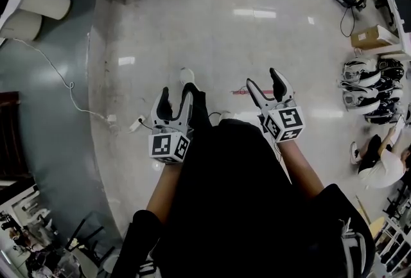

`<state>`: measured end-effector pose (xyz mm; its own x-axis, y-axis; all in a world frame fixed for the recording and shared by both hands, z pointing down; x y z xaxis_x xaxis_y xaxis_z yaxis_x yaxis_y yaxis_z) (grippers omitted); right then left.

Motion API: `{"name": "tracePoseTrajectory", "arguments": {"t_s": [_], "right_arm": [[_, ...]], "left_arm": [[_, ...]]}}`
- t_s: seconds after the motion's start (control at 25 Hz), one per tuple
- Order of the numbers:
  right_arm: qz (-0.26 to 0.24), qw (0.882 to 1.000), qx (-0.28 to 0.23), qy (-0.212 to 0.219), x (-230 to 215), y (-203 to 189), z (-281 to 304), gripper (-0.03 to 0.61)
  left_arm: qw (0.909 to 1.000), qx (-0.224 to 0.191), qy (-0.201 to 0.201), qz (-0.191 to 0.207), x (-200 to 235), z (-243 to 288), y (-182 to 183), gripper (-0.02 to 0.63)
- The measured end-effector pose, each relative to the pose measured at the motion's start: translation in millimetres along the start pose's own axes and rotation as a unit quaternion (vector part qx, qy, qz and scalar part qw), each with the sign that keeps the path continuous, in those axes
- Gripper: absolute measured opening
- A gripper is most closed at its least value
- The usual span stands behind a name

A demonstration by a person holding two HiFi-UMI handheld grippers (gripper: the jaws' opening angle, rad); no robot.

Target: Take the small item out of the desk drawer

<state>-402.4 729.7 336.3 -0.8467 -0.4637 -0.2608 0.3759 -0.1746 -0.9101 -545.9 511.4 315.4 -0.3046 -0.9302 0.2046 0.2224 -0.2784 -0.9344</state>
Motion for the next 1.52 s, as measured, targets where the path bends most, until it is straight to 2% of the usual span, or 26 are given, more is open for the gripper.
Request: {"name": "tracePoseTrajectory", "arguments": {"t_s": [0.28,0.44,0.64,0.96,1.08,1.24,1.4,1.52], "right_arm": [[0.002,0.999,0.013,-0.03,-23,24,69,0.321],[0.009,0.999,0.028,-0.036,-37,47,124,0.321],[-0.012,0.998,0.05,-0.022,-54,90,222,0.321],[-0.052,0.997,0.045,-0.034,-82,173,368,0.301],[-0.056,0.997,0.033,-0.048,-93,199,403,0.284],[-0.061,0.997,0.026,-0.048,-89,225,442,0.282],[-0.073,0.996,0.032,-0.045,-76,235,462,0.284],[-0.074,0.995,0.048,-0.043,-73,228,466,0.284]], "left_arm": [[0.9996,-0.002,-0.021,-0.017,39,84,16,0.268],[0.9994,-0.016,-0.023,-0.018,74,156,47,0.268],[0.9988,-0.029,-0.015,-0.036,128,235,87,0.268],[0.9989,-0.014,-0.044,0.006,203,336,141,0.268],[0.9984,-0.025,-0.049,0.012,223,366,163,0.268],[0.9977,-0.042,-0.053,-0.007,247,393,186,0.268],[0.9971,-0.043,-0.061,-0.018,266,409,191,0.268],[0.9972,-0.04,-0.06,-0.019,276,417,192,0.268]]}}
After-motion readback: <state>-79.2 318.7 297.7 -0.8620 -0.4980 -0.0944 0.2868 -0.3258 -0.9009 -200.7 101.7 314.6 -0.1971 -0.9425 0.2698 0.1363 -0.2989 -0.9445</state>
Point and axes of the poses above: the fingertips, and each gripper's own axes: z forward along the fingers, x to its left, y out of its top, the point moved 3 cm from there along -z, backward along the fingers, and after that the axes turned 10 degrees about y, right-handed, at the moved point
